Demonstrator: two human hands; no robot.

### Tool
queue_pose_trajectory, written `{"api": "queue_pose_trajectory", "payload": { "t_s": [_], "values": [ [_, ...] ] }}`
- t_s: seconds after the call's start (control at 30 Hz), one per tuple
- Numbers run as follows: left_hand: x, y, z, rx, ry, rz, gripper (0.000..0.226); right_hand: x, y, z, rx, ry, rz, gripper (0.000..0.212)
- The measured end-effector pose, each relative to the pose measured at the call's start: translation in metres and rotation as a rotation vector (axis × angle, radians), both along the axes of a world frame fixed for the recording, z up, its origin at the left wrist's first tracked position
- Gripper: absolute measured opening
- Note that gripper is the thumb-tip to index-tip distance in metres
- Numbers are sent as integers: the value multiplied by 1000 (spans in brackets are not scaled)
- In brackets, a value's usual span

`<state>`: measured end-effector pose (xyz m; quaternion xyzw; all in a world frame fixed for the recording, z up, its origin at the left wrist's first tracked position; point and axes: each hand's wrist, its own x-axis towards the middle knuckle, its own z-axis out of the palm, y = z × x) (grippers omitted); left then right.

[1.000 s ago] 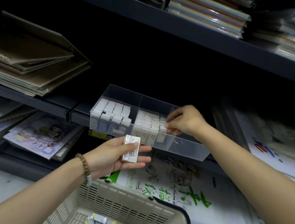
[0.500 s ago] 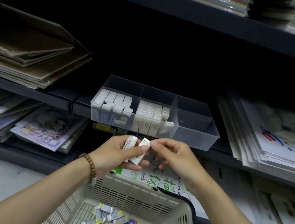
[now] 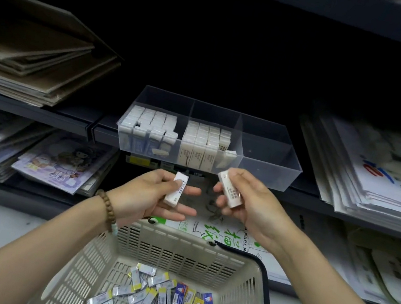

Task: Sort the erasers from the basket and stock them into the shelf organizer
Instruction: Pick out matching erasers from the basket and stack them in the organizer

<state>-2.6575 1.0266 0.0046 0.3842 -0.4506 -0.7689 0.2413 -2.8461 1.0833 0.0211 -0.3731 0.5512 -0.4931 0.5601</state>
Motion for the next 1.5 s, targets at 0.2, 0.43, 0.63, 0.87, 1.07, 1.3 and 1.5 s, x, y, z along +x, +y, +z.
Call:
{"api": "queue_pose_trajectory", "payload": {
  "t_s": [0.2,0.43,0.63,0.87,1.07,1.3,1.5],
  "values": [
    [1,0,-7,32,-1,57,21,-1,0,-2,45,155,149,25],
    [-7,1,-8,162,108,56,41,-1,2,2,31,169,177,16],
    [-8,6,-12,73,87,-15,48,5,3,-6,7,161,67,19],
    [-8,7,-13,-39,101,12,45,6,1,-9,-10,70,-21,21],
    [-11,5,-7,-223,60,55,36,7,2,-4,-23,13,20,26],
    [-33,-7,26,-581,-1,58,41,-21,-2,26,-129,99,51,29],
    [-36,-40,38,-1350,-594,-110,67,-64,-17,57,-196,374,-29,21]
  ]
}}
